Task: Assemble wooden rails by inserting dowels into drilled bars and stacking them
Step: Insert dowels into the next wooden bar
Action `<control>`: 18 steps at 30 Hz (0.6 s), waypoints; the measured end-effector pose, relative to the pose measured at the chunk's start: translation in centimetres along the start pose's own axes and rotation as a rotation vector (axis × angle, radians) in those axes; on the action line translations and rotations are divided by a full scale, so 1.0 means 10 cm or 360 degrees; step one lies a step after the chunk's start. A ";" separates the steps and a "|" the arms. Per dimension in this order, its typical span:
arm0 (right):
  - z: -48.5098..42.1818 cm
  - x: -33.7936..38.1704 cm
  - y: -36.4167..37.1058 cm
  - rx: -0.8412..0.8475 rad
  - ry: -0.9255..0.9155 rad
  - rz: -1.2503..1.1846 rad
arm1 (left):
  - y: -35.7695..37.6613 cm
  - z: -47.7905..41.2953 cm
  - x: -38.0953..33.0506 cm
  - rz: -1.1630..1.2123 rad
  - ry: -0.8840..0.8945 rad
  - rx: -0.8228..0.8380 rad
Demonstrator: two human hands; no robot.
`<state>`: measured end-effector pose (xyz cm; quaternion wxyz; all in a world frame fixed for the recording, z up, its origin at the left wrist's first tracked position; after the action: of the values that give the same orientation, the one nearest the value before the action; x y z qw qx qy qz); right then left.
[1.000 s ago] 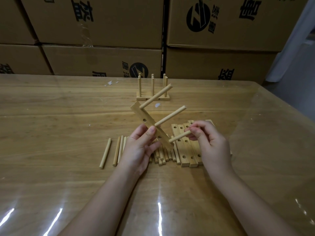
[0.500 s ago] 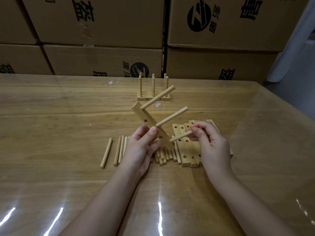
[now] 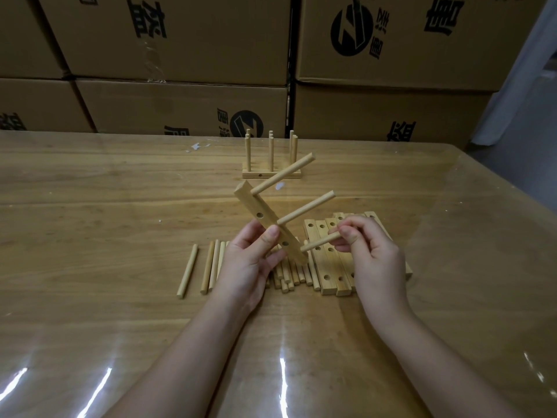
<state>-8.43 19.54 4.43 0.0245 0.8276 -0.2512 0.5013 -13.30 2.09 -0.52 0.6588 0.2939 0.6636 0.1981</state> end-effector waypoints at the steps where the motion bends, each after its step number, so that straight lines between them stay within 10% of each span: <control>1: 0.00 0.00 0.00 0.0001 0.0003 0.0004 | 0.00 0.00 0.00 -0.0003 -0.0001 0.0000; 18: 0.00 -0.11 0.08 0.0107 0.0220 -0.0456 | -0.03 -0.05 0.02 0.0133 -0.0060 -0.0025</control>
<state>-9.17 19.27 3.38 0.0852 0.8189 -0.1115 0.5566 -13.79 2.00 -0.85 0.6647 0.3199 0.6365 0.2251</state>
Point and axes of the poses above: each hand's wrist, its own z-axis away from the middle knuckle, its own y-axis out of the palm, x = y × z, the point moved 7 cm from there along -z, towards the middle knuckle
